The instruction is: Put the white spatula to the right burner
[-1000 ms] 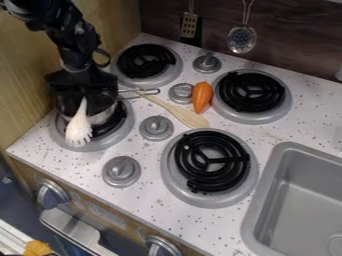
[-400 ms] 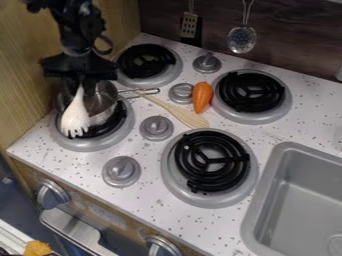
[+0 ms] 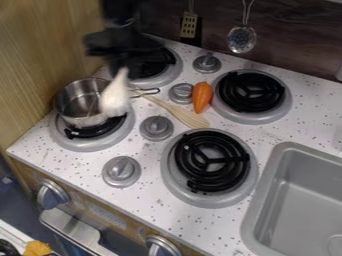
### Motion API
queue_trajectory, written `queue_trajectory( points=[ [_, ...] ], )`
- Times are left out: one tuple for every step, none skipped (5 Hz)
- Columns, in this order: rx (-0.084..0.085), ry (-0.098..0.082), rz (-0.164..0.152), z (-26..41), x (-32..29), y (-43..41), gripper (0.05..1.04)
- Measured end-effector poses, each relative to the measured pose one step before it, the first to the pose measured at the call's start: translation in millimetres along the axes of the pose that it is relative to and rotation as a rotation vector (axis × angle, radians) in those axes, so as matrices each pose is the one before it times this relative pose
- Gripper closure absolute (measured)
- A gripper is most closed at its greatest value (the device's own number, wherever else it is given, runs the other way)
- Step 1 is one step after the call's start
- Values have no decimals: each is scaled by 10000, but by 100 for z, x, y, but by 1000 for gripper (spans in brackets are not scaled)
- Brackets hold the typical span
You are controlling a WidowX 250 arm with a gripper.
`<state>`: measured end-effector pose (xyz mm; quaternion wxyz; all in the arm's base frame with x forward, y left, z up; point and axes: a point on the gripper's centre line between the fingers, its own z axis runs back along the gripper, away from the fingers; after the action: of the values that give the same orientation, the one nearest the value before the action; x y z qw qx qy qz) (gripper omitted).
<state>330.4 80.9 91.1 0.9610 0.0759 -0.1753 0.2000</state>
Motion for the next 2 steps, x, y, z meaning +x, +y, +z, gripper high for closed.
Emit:
queue_trajectory(
  points=[
    [-74, 218, -306, 1102, -838, -3674, 852],
    [-513, 326, -350, 242, -618, -4503, 852]
  ],
)
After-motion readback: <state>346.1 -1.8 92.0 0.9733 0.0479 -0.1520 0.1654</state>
